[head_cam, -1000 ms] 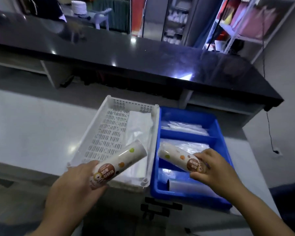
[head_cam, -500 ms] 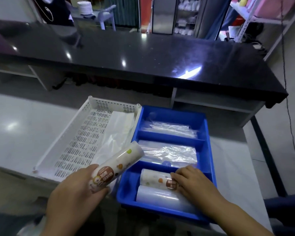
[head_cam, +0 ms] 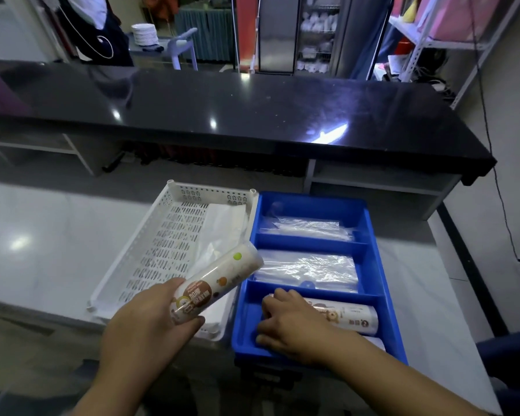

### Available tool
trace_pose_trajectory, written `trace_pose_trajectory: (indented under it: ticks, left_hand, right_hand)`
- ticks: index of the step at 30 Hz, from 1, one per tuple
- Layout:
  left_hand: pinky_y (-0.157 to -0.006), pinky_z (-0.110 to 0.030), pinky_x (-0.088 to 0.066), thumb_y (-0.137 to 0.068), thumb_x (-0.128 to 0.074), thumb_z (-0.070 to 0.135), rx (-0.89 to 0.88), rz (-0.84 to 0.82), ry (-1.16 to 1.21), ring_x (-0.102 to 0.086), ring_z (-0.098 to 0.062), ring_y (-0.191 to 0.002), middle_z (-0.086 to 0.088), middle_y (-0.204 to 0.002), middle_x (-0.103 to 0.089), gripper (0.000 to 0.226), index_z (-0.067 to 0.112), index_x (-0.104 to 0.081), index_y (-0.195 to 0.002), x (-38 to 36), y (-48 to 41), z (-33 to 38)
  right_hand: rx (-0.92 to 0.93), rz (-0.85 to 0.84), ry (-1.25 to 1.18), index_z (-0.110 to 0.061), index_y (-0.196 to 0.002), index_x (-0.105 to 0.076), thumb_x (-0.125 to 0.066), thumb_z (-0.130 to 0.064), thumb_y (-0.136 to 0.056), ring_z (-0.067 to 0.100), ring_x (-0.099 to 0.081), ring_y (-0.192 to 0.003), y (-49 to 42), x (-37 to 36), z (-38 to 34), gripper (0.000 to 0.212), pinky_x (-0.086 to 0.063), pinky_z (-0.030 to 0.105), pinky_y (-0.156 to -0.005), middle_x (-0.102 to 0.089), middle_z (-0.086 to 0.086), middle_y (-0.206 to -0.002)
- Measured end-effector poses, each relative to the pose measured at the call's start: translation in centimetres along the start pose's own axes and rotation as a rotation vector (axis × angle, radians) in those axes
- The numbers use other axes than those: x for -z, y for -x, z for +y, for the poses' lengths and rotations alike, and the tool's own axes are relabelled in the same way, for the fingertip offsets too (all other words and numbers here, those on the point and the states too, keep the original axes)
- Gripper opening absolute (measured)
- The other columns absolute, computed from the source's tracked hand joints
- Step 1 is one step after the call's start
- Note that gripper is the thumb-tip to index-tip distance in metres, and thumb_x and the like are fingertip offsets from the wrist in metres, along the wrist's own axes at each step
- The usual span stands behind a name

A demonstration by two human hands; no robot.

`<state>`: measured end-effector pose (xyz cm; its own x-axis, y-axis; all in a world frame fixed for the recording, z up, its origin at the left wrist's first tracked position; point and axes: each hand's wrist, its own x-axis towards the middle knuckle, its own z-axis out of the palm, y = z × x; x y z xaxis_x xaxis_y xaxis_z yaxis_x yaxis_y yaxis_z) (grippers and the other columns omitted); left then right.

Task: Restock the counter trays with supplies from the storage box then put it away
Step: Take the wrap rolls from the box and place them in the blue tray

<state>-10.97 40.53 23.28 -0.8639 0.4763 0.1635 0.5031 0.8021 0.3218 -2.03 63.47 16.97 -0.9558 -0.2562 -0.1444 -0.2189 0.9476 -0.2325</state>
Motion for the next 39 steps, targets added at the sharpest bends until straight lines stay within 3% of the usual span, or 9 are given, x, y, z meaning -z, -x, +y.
trace_pose_trajectory:
  ticks: [8,13,16,19,22,25,28,34,39]
  left_hand:
    - [-0.050,-0.020,-0.035,-0.051,-0.084,0.042,-0.062,-0.050,0.023,-0.056,-0.011,-0.069,0.013,-0.083,-0.065,0.058,0.035,-0.060,-0.103,0.1,-1.4,-1.5]
    - [-0.051,-0.018,-0.031,-0.057,-0.075,0.047,-0.163,-0.162,0.034,-0.052,-0.006,-0.071,0.015,-0.082,-0.060,0.047,0.037,-0.057,-0.099,-0.8,-2.9,-0.1]
    - [-0.061,-0.020,-0.045,-0.064,-0.068,0.057,-0.238,-0.251,0.035,-0.053,-0.004,-0.083,0.017,-0.093,-0.059,0.050,0.040,-0.050,-0.107,-2.0,-3.6,1.6]
    - [-0.071,-0.021,-0.045,-0.065,-0.063,0.060,-0.331,-0.308,0.038,-0.052,-0.005,-0.094,0.018,-0.102,-0.057,0.053,0.041,-0.046,-0.112,-3.3,-3.9,3.7]
    - [-0.073,-0.020,-0.043,-0.067,-0.057,0.053,-0.461,-0.352,0.051,-0.054,-0.006,-0.096,0.016,-0.107,-0.058,0.048,0.039,-0.047,-0.112,-4.7,-3.9,6.0]
    - [-0.071,-0.020,-0.039,-0.066,-0.049,0.049,-0.578,-0.427,0.046,-0.053,-0.008,-0.097,0.015,-0.110,-0.057,0.047,0.038,-0.044,-0.112,-6.4,-3.4,7.9]
    - [-0.068,-0.018,-0.034,-0.068,-0.050,0.047,-0.647,-0.539,0.098,-0.050,-0.005,-0.094,0.014,-0.114,-0.052,0.049,0.037,-0.039,-0.115,-8.4,-3.2,9.3]
    - [-0.093,-0.025,-0.036,-0.080,-0.053,0.043,-0.797,-0.554,0.078,-0.037,-0.013,-0.110,0.005,-0.123,-0.043,0.049,0.026,-0.044,-0.125,-11.8,-3.7,10.2]
    - [-0.092,-0.022,-0.035,-0.067,-0.068,0.049,-0.744,-0.671,0.136,-0.034,-0.003,-0.103,0.017,-0.112,-0.039,0.045,0.040,-0.039,-0.099,-12.5,-4.3,10.1]
  right_hand:
    - [-0.150,0.195,-0.341,-0.034,-0.077,-0.051,-0.062,-0.058,-0.071,0.002,-0.050,-0.090,2.2,3.6,-0.5,0.027,-0.049,0.027,-0.075,-0.044,-0.021,-0.109]
    - [-0.432,0.659,-0.667,-0.046,-0.110,-0.043,-0.081,-0.041,-0.063,0.003,-0.057,-0.105,7.8,3.9,0.5,0.060,-0.054,0.019,-0.078,-0.052,-0.023,-0.114]
    - [-0.581,0.635,-0.852,-0.058,-0.114,-0.037,-0.077,-0.049,-0.057,-0.007,-0.054,-0.107,9.6,3.6,0.9,0.070,-0.054,0.017,-0.075,-0.053,-0.031,-0.113]
    - [-0.692,0.594,-0.912,-0.052,-0.100,-0.046,-0.072,-0.058,-0.052,-0.007,-0.059,-0.095,10.7,2.8,0.8,0.055,-0.056,0.021,-0.072,-0.061,-0.015,-0.106]
    - [-0.743,0.904,-0.983,-0.057,-0.091,-0.049,-0.074,-0.050,-0.052,-0.003,-0.062,-0.090,11.9,3.1,0.5,0.047,-0.054,0.015,-0.063,-0.061,-0.010,-0.099]
    - [-0.748,1.263,-0.942,-0.051,-0.101,-0.049,-0.077,-0.044,-0.054,0.010,-0.064,-0.097,13.2,4.4,0.8,0.056,-0.055,0.029,-0.077,-0.061,-0.003,-0.107]
    - [-0.794,1.447,-0.806,-0.054,-0.103,-0.044,-0.073,-0.044,-0.057,0.000,-0.063,-0.096,14.3,6.1,0.9,0.055,-0.050,0.022,-0.076,-0.059,-0.012,-0.104]
    - [-0.889,1.563,-0.777,-0.032,-0.114,-0.043,-0.071,-0.034,-0.061,0.001,-0.062,-0.094,15.6,6.3,0.3,0.060,-0.049,0.020,-0.077,-0.055,-0.015,-0.102]
    - [-0.912,1.510,-0.723,-0.031,-0.112,-0.043,-0.075,-0.023,-0.068,0.010,-0.062,-0.094,15.7,5.6,0.4,0.055,-0.052,0.027,-0.078,-0.055,-0.014,-0.101]
